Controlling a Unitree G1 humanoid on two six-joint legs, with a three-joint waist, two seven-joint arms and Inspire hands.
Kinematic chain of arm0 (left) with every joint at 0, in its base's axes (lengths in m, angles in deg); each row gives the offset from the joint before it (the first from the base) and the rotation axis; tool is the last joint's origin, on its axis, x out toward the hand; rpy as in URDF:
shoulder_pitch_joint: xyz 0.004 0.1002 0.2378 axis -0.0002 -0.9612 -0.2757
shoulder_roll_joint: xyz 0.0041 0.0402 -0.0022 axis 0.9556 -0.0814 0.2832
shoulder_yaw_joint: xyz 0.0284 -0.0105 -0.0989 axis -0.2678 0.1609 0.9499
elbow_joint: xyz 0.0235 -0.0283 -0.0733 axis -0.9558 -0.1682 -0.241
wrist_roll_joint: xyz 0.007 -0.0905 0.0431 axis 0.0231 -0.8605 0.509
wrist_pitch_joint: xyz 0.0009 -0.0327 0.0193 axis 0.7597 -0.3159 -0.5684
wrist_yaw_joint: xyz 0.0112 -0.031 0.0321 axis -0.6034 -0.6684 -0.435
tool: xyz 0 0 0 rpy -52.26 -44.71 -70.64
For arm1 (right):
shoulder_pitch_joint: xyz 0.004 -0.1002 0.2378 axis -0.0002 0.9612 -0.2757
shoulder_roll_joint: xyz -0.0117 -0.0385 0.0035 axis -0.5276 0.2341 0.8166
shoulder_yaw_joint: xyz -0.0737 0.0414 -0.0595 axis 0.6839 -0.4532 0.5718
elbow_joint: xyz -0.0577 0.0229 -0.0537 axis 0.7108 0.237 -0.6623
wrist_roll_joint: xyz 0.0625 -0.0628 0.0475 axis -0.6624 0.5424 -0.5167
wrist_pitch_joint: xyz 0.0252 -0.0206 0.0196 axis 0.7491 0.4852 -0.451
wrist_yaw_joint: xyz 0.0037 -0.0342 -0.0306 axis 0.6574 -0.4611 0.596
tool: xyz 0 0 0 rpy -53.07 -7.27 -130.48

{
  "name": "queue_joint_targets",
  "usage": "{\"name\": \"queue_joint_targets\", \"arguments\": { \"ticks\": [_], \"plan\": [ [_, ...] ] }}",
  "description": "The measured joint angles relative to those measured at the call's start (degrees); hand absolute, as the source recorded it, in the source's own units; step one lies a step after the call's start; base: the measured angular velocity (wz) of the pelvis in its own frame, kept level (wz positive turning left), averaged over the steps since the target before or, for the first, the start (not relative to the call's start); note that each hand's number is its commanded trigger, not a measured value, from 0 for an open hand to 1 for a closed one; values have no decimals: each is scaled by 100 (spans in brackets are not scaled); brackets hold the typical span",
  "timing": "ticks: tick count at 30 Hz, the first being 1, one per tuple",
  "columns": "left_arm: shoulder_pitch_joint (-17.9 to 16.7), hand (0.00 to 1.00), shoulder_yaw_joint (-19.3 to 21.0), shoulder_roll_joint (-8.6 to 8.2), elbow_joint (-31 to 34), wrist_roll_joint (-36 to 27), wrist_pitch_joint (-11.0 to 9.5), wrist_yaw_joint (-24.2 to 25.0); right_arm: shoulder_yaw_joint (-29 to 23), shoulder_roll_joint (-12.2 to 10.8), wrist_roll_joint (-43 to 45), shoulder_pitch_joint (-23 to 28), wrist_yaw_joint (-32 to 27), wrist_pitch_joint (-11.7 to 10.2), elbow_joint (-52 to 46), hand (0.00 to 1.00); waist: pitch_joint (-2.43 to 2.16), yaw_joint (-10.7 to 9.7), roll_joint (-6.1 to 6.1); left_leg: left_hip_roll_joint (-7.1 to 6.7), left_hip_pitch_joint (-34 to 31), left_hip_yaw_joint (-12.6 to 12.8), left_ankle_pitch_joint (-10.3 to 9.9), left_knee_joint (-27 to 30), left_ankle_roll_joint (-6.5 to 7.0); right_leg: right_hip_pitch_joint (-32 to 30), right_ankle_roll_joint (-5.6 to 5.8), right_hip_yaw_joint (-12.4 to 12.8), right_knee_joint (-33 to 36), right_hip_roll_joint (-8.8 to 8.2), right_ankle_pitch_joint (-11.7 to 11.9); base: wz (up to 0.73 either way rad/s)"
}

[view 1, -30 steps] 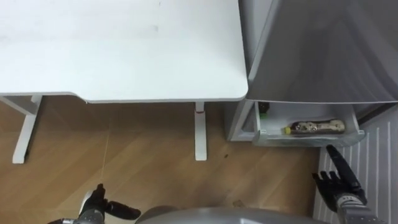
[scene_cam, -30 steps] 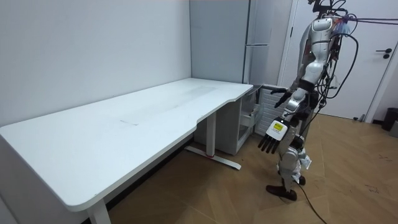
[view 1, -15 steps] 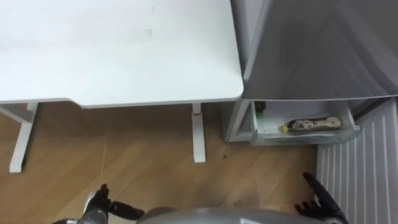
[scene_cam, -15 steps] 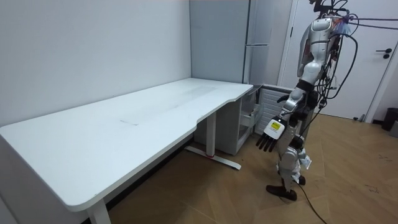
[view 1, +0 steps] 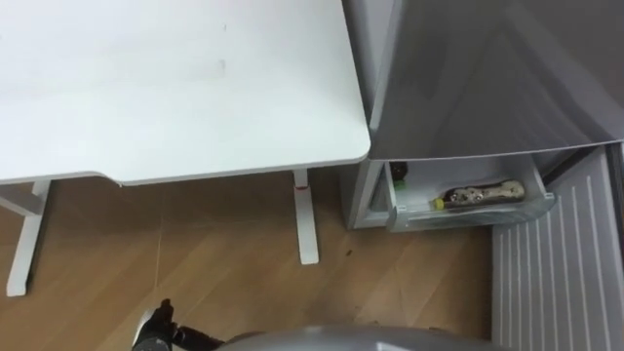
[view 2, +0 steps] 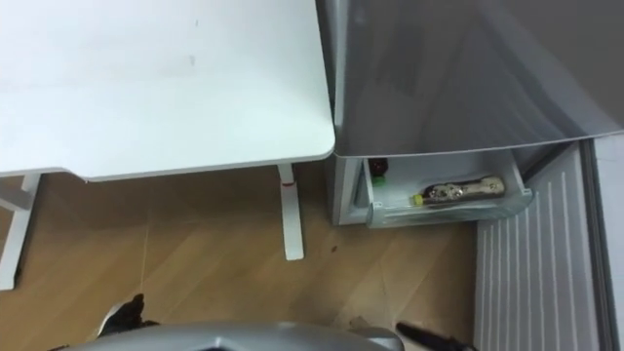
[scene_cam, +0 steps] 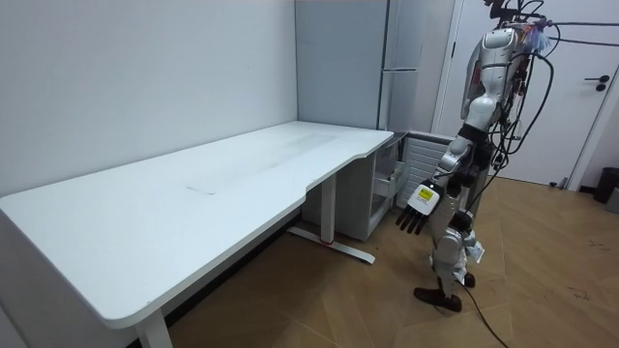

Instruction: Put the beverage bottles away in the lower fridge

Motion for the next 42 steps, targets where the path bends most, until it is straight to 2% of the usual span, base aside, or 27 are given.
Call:
{"name": "queue_joint_targets", "arguments": {
  "ticks": [5, 10, 15, 17, 19, 24, 27, 28, 29, 36, 38, 42],
  "plan": [
    [21, 0, -64, -8, 4, -51, 12, 23, 251, -9, 488, -154, -32, -4, -34, 0, 11, 4, -52, 12, -2, 83, -8, -13, 1, -19, 0, 48, -17, 3, 0, -3],
    [37, 0, -64, -5, 6, -52, 12, 75, 409, -1, 556, -151, -58, -24, -150, 0, -21, -1, -24, 31, 9, 105, -29, -21, -5, -22, 0, 114, -25, 15, 1, -7],
    [36, 0, -130, -5, 3, -57, 12, 65, 430, 0, 530, -154, -108, -23, -136, 0, -22, -7, -10, 38, 30, 101, -33, -23, -12, 25, -7, 128, 10, 30, 6, 0],
    [34, 0, -132, -6, -2, -54, 11, 69, 428, 0, 529, -153, -109, -21, -136, 0, -11, -9, -1, 40, 48, 100, -35, -27, -15, 49, -7, 126, 9, 31, 7, 0],
    [25, 0, -131, -7, -5, -53, 11, 71, 427, -5, 530, -143, -110, -13, -136, 0, 30, -7, -12, 44, 83, 97, -44, -37, -22, 100, -8, 137, 10, 38, 7, 0],
    [27, 0, -127, -22, -5, -49, 10, 73, 442, -10, 373, -131, -181, -6, -135, 0, 29, 1, 5, 49, 62, 99, -70, 4, -23, 97, -9, 169, 13, 45, 7, 0],
    [23, 0, -113, -32, -4, -11, 10, 73, 439, -15, 92, -98, -222, 2, -137, 0, 25, 21, 3, 49, 52, 106, -70, 9, -23, 57, -11, 161, -11, 45, 5, 0],
    [22, 0, -104, -36, -4, -7, 11, 72, 425, -17, -22, -94, -243, 3, -137, 0, -14, 21, 34, 46, 44, 112, -68, 11, -23, 29, -10, 163, -26, 44, 5, 0],
    [7, 0, -101, -37, -4, -8, 20, 71, 410, -23, -103, -75, -284, 4, -134, 0, -31, 14, 37, 44, 46, 115, -66, 25, -23, 26, -11, 168, -29, 44, 6, 0],
    [-83, 0, -53, -52, 1, -2, 70, 62, 31, -144, -805, 134, -411, 8, -108, 0, -19, -48, 45, 49, 129, 116, -68, -55, -26, 92, -10, 152, -27, 47, 6, 0],
    [-112, 0, 158, -130, 2, -4, 69, 58, -256, -222, -1565, 221, -413, 7, -113, 0, 7, -54, 72, 49, 174, 107, -73, -84, -32, 170, -10, 142, -25, 50, 6, 0],
    [-113, 0, 159, -161, 2, -6, 57, 31, -445, -246, -2650, 337, -392, 14, -112, 0, 12, -90, 90, 50, 166, 84, -118, -43, -30, 197, -10, 127, -21, 53, 6, 1]
  ]
}}
